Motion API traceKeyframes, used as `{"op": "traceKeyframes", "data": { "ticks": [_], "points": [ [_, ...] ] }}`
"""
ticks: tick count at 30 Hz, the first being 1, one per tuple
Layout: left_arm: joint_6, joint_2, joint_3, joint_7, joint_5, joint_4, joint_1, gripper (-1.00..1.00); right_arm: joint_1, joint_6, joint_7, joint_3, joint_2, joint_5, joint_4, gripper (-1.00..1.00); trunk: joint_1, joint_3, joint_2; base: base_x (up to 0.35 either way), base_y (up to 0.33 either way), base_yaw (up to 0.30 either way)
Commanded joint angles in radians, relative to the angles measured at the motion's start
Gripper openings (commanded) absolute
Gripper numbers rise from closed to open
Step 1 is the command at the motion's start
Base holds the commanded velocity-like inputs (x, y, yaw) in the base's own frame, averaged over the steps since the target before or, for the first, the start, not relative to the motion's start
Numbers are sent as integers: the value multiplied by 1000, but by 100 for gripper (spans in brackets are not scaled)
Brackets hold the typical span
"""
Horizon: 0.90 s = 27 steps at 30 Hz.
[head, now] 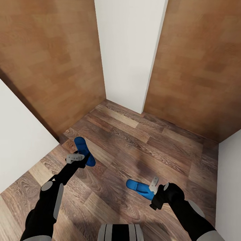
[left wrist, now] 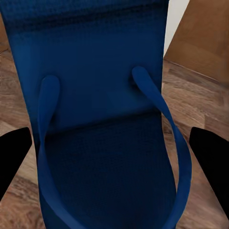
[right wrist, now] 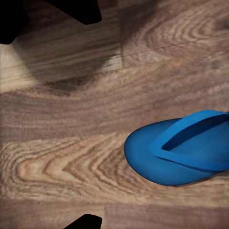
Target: In the bedroom, move the book from the bed onto either nightstand, and place the two sandals side by side next to the bed.
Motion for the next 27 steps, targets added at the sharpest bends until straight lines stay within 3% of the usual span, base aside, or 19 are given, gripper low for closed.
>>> {"op": "traceKeyframes", "data": {
  "ticks": [1, 16, 27],
  "points": [
    [5, -1, 3, -8, -7, -2, -1, -100, -1, 2, 8, 2, -1, 10, -2, 100, 0, -1, 0, 0, 0, 0],
    [3, -5, -11, -13, -9, 35, 4, -100, 2, 2, -7, -1, -3, 4, -80, 100, 0, -1, 0, 0, 0, 0],
    [3, -5, -14, -11, -9, 36, 4, -100, 2, 2, -7, 1, -2, 4, -107, 100, 5, -43, -3, 0, 0, 0]
  ]
}}
